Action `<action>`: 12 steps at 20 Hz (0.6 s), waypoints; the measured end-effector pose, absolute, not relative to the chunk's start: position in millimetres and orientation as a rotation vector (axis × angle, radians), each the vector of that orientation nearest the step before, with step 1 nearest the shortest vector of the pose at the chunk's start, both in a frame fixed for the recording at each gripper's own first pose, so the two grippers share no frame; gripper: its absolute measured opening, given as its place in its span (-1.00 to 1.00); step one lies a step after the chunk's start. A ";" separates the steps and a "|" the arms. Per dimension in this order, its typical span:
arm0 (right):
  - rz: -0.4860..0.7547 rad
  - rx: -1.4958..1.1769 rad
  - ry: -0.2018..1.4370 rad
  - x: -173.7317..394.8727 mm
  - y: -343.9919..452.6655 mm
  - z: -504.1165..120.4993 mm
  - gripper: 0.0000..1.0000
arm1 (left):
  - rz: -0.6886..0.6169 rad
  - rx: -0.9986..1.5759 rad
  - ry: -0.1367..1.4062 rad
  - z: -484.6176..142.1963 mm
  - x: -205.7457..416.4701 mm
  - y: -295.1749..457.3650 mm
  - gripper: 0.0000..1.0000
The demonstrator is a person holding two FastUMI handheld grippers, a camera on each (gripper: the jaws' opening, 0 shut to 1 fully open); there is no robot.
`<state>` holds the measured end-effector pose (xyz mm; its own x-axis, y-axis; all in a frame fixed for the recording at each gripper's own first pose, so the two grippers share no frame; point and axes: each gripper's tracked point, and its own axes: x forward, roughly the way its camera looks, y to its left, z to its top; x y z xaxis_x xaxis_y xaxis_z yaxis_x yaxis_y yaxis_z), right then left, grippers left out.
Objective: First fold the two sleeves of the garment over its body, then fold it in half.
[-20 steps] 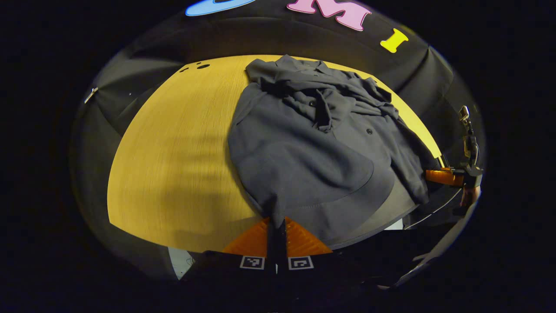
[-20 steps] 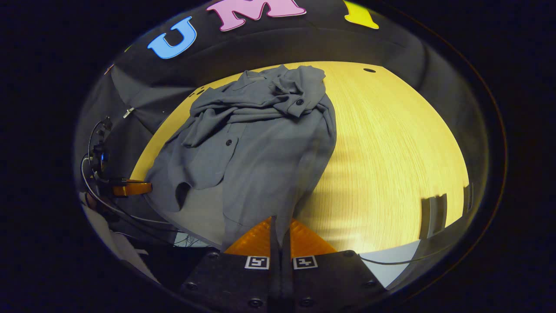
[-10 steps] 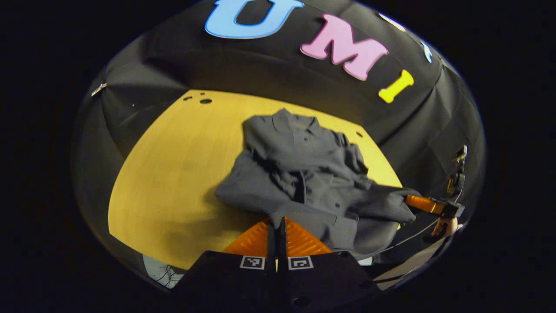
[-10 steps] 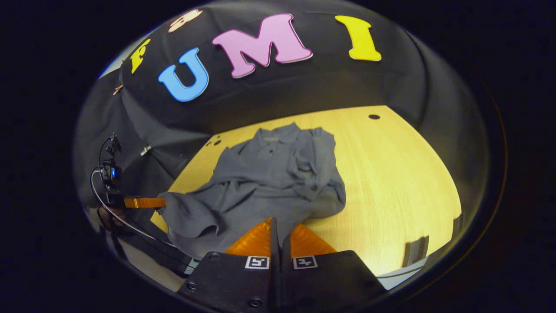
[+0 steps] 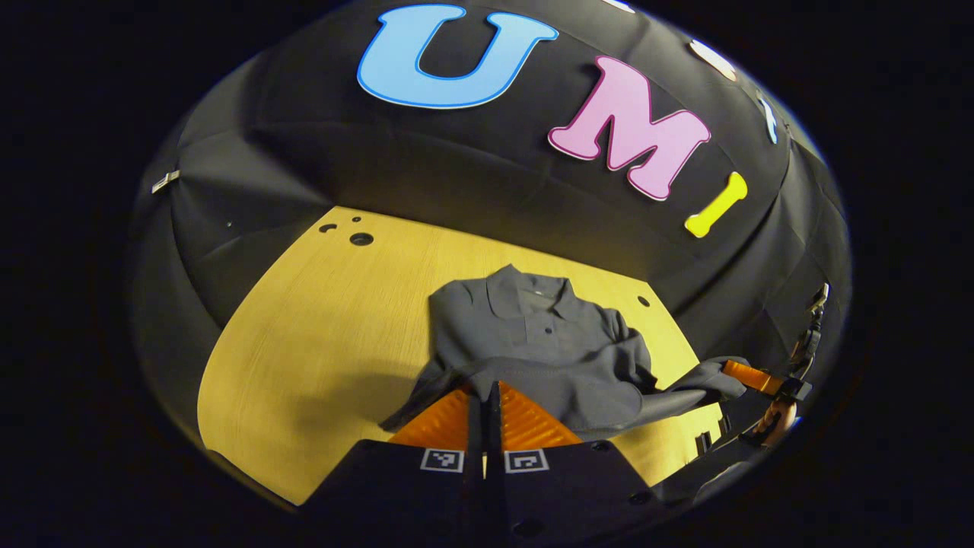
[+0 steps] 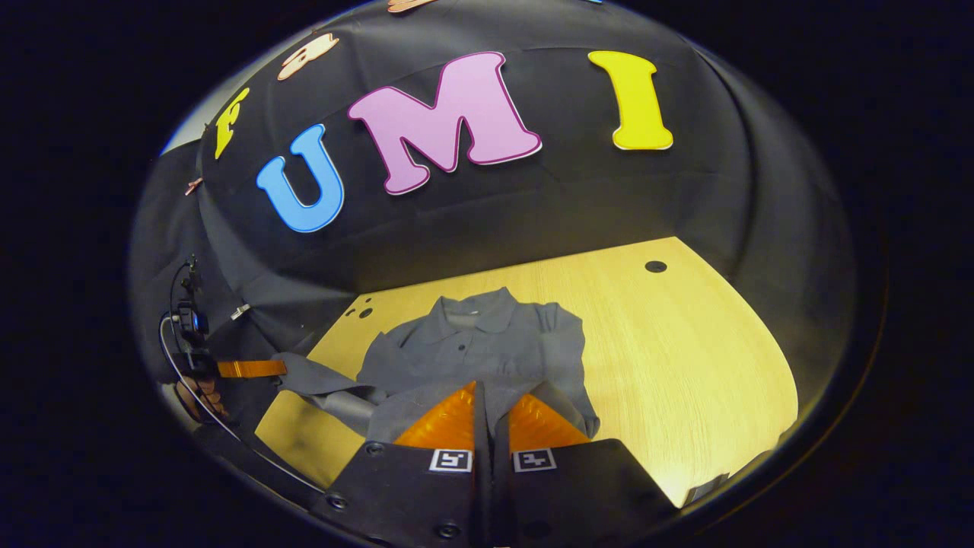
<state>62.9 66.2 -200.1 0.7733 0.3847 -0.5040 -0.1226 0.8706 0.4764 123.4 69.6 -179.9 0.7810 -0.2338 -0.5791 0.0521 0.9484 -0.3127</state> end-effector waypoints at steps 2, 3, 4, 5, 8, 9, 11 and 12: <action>0.273 0.439 0.608 87.8 67.3 -203.3 -0.90 | -0.163 -0.280 0.645 -180.6 147.8 66.4 -0.89; 0.267 0.436 0.603 99.7 67.1 -205.6 -0.90 | -0.169 -0.280 0.638 -180.2 159.4 64.8 -0.89; 0.260 0.433 0.597 110.9 67.3 -208.6 -0.89 | -0.171 -0.279 0.628 -178.9 171.9 63.8 -0.89; 0.251 0.430 0.594 122.4 67.0 -213.1 -0.90 | -0.171 -0.275 0.622 -181.4 185.7 63.5 -0.89; 0.219 0.445 0.589 153.2 65.0 -227.8 -0.90 | -0.167 -0.259 0.609 -188.0 221.7 64.7 -0.89; 0.207 0.450 0.587 162.5 64.0 -232.4 -0.90 | -0.166 -0.254 0.606 -192.1 233.2 65.2 -0.89; 0.193 0.439 0.587 180.5 62.2 -245.7 -0.90 | -0.163 -0.242 0.596 -198.0 255.4 66.6 -0.90; 0.190 0.428 0.585 189.4 61.1 -252.6 -0.91 | -0.163 -0.237 0.592 -202.2 266.5 65.7 -0.89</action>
